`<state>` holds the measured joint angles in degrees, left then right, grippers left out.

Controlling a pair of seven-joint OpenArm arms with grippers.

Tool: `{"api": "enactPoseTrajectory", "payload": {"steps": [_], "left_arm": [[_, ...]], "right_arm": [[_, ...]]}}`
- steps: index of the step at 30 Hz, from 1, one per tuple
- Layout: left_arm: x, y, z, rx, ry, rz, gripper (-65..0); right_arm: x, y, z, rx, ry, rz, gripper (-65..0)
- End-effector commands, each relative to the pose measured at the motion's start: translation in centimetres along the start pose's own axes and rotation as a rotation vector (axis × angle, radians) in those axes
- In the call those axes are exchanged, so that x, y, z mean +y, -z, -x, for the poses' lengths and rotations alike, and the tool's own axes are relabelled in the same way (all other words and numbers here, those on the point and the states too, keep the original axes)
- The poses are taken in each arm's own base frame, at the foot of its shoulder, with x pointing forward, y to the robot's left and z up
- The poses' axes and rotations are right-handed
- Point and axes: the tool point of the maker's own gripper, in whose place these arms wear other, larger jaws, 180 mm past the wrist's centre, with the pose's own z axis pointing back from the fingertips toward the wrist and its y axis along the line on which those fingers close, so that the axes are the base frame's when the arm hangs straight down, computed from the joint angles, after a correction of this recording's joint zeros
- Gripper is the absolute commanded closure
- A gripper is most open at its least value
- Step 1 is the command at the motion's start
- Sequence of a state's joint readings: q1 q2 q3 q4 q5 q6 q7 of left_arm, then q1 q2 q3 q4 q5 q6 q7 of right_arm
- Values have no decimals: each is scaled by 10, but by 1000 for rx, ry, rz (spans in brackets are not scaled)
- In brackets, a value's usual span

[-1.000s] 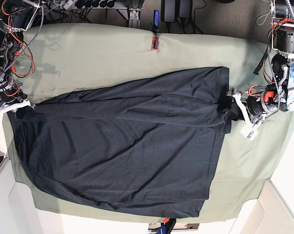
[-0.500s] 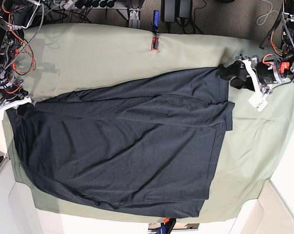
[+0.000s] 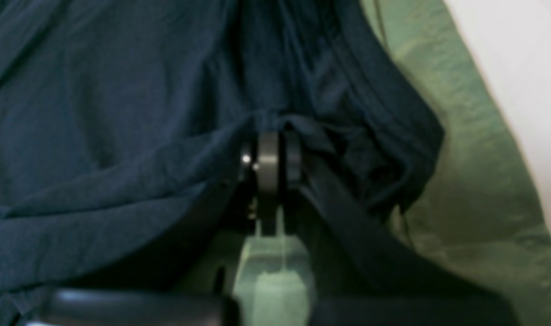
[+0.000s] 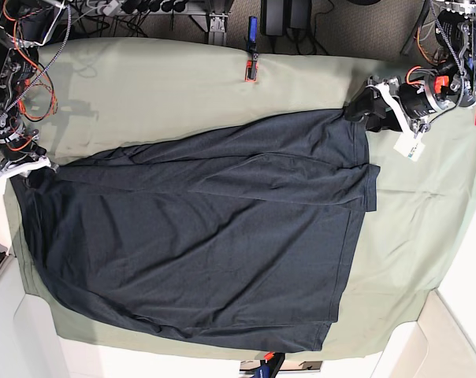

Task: Fold the T-shirt properly
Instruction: 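Drag the grasped shoulder edge across the shirt toward the hem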

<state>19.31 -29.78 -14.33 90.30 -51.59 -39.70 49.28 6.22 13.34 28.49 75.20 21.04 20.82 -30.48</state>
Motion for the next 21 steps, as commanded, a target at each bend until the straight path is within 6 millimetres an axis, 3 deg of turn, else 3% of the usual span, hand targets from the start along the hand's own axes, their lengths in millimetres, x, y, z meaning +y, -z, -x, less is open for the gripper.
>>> {"api": "enactPoseTrajectory", "payload": {"steps": [1,3,6,13,16,21], "left_arm": [[1,-4,-9,-21,20,-2,-185],[2,-4,-9,-19,21,-3,0],[5,-12,-12,-2,41,-23,0],[20,-60,-74,-167,142,-121,0],[26,-68,-89,-199,184,-145,0],[39,-72,-131,-282,267,-211,0]], "right_arm": [[1,-3,-22,-57,-14,-12,0],[1,-3,-22,-58,-14,-12,0],[1,-3,-22,-58,-14,-12,0],[1,-3,-23,-62,-14,-12,0],[1,-2,-30,-75,-11,-11,0],[8,0,-54,-120,-16,-25,0]]}}
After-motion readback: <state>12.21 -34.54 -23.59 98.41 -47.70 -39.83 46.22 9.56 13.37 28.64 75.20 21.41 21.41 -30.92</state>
